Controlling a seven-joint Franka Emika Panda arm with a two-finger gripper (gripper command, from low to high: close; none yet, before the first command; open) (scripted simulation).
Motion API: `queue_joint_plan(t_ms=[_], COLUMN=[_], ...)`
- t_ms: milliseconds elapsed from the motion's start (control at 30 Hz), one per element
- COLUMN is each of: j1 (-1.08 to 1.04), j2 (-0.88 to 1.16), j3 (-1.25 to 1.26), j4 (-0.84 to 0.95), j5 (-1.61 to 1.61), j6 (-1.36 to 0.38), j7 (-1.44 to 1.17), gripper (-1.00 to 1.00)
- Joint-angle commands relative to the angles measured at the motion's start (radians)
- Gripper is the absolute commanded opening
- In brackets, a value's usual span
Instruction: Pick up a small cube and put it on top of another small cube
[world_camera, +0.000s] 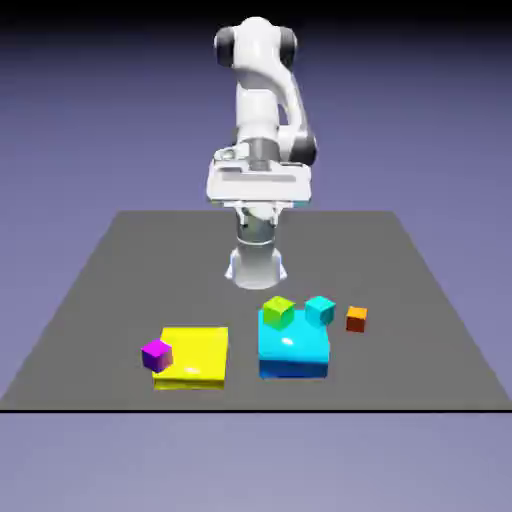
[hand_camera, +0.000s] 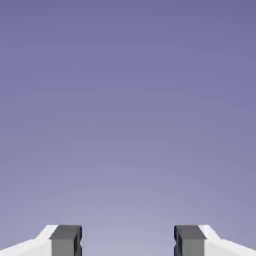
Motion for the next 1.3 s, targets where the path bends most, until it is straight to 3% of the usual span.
queue_joint_plan(t_ms=[0, 467, 833, 867, 1167, 1267], j1=[0.024, 0.356, 0.556, 0.556, 0.380, 0.394], j2=[0.036, 0.544, 0.871, 0.872, 0.582, 0.567], j3=[0.026, 0.395, 0.153, 0.153, 0.386, 0.369], j4=[-0.006, -0.085, -0.014, -0.014, -0.081, -0.055], j5=[0.018, 0.275, 0.041, 0.041, 0.264, 0.317], j6=[0.000, -0.005, 0.235, 0.235, 0.013, 0.012], j7=[-0.041, -0.612, -0.464, -0.464, -0.615, -0.609], gripper=[0.00, 0.00, 0.00, -1.00, -1.00, -1.00])
